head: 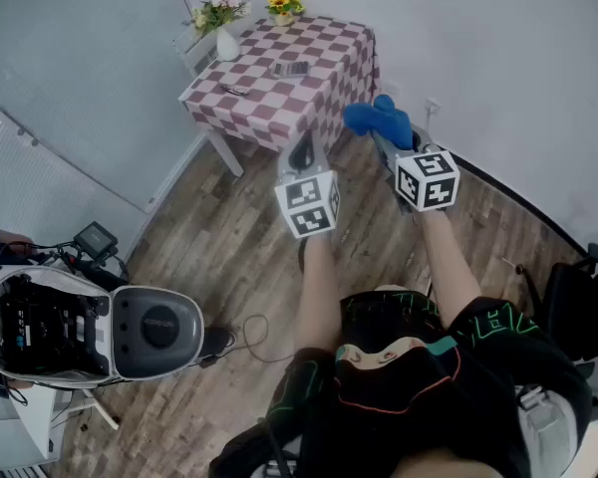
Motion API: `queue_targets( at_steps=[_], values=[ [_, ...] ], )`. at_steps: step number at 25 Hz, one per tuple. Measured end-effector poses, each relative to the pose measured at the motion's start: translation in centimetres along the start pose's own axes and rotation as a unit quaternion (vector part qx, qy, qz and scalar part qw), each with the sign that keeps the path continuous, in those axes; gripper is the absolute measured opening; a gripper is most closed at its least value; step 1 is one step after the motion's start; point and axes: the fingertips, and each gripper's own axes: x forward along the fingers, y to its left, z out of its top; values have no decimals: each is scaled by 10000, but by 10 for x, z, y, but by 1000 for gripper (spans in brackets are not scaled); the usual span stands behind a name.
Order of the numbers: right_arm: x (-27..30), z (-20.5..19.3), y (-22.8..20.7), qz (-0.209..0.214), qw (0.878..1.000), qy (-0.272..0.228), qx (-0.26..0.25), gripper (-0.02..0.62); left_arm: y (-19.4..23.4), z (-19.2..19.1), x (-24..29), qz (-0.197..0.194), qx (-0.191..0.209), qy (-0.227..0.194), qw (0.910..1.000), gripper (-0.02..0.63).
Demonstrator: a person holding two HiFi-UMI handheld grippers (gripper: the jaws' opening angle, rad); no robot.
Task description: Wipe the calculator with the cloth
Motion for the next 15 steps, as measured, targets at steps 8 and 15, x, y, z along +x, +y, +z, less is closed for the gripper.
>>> queue_targets(
  at_steps=[8, 15],
  values=[
    [9, -3, -3, -57, 10000, -55, -50, 106, 4, -5, 11, -35, -122, -49, 9999, 11],
    [14, -22, -17, -224, 9996, 149, 49, 107, 11, -27, 20, -57, -366, 113, 9992, 11]
  ],
)
